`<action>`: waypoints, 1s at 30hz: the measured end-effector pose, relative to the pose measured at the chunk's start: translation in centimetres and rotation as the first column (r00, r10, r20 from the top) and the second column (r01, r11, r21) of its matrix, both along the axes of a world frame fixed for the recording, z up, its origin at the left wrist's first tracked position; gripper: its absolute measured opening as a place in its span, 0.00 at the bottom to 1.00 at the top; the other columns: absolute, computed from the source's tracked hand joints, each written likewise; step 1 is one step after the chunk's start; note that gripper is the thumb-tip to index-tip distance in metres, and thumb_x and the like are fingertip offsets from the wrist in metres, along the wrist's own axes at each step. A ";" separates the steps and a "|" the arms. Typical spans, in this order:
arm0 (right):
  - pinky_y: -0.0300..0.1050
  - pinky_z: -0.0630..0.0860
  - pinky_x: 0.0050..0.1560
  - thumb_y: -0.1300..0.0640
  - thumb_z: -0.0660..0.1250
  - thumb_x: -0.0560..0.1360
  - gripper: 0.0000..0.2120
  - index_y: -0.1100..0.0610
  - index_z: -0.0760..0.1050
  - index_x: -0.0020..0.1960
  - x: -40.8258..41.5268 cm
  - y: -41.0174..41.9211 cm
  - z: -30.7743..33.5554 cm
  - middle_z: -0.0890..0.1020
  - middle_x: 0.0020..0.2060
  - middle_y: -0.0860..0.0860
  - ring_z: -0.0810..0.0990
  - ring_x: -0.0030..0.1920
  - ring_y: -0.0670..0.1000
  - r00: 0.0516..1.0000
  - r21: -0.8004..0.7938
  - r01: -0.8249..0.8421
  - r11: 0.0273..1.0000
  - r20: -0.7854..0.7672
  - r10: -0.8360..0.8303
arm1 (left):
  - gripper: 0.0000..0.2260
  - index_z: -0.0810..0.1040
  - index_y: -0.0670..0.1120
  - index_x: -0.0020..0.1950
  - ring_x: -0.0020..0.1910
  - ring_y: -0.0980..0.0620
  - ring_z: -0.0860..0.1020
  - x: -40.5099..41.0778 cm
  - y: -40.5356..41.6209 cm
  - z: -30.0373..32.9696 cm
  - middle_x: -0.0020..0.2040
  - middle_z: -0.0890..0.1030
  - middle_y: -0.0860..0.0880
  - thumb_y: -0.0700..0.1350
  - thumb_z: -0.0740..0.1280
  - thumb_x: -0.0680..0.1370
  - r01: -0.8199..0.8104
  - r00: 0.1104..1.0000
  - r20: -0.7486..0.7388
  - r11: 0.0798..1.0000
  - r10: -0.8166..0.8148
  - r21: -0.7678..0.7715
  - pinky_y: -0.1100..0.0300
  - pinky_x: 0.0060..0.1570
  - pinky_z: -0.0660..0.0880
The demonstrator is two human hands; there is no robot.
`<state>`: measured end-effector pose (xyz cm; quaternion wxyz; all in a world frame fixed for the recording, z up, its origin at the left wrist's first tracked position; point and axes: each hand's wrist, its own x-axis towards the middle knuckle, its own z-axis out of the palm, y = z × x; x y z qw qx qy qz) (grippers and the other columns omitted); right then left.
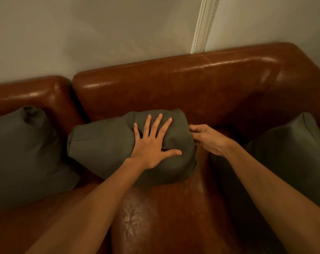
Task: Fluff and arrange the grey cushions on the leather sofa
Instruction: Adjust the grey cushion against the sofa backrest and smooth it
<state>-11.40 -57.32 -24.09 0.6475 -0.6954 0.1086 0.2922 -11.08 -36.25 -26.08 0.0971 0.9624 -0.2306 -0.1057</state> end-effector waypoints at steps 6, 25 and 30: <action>0.54 0.75 0.62 0.57 0.63 0.80 0.09 0.50 0.81 0.56 0.7 -0.1 0.9 0.84 0.55 0.48 0.80 0.60 0.51 0.999 -0.086 -0.048 0.995 0.017 0.049 | 0.43 0.30 0.62 0.74 0.76 0.47 0.33 -0.3 0.0 0.1 0.79 0.36 0.54 0.78 0.47 0.67 0.001 1.000 0.003 1.000 -0.001 -0.003 0.33 0.70 0.36; 0.48 0.74 0.60 0.47 0.63 0.80 0.12 0.48 0.76 0.60 -1.5 -4.2 2.6 0.78 0.59 0.47 0.76 0.59 0.47 0.919 -0.269 0.328 0.906 0.314 -0.240 | 0.43 0.35 0.63 0.76 0.77 0.47 0.35 0.5 -0.8 0.4 0.79 0.39 0.55 0.78 0.45 0.67 -0.010 1.000 0.015 1.000 0.010 -0.005 0.34 0.71 0.37; 0.50 0.76 0.58 0.49 0.70 0.76 0.08 0.51 0.84 0.52 0.6 -3.2 2.6 0.84 0.49 0.46 0.81 0.56 0.50 0.917 -0.327 0.359 0.874 0.299 -0.264 | 0.43 0.36 0.61 0.76 0.77 0.47 0.36 0.3 -1.3 0.6 0.79 0.40 0.54 0.78 0.46 0.67 -0.004 1.000 0.029 1.000 0.004 0.009 0.34 0.71 0.38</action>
